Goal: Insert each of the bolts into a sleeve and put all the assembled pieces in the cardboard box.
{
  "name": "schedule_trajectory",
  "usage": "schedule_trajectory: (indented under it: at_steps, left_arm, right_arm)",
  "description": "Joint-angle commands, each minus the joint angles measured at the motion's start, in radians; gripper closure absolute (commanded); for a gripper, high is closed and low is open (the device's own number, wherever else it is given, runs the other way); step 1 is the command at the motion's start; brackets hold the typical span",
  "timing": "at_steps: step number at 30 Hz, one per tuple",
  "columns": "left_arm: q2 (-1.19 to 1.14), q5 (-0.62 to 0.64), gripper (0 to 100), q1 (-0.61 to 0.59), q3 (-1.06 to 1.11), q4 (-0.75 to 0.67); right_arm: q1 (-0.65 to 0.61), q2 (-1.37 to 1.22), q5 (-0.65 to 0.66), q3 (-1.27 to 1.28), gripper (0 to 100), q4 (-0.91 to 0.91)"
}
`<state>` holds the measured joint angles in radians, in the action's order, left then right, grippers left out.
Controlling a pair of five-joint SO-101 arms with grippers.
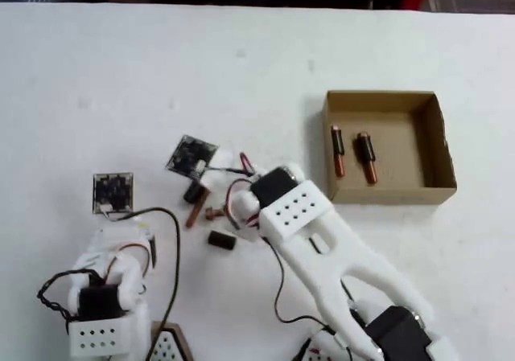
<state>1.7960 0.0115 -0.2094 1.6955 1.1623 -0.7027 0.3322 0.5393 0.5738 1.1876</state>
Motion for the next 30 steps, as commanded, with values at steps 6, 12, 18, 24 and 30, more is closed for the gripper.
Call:
schedule_trajectory:
  at_steps: [6, 12, 18, 24, 30]
  left_arm:
    - [0.004, -0.009, 98, -0.065, -0.005, -0.031]
    - [0.004, -0.009, 98, -0.117, -0.003, -0.029]
    - [0.004, -0.009, 98, -0.216, -0.003, -0.02]
    - [0.004, -0.017, 98, -0.32, -0.002, 0.005]
    - [0.004, -0.166, 98, -0.387, -0.002, 0.058]
  right_arm:
    - [-0.019, 0.007, 0.025, -0.009, 98.1, 0.004]
    - [-0.018, 0.005, 0.026, 0.0, 98.1, 0.007]
    - [-0.018, 0.004, 0.026, 0.0, 98.1, 0.007]
    - [-0.025, 0.004, 0.028, 0.048, 98.1, -0.013]
    - [-0.053, 0.002, 0.028, 0.077, 98.1, -0.093]
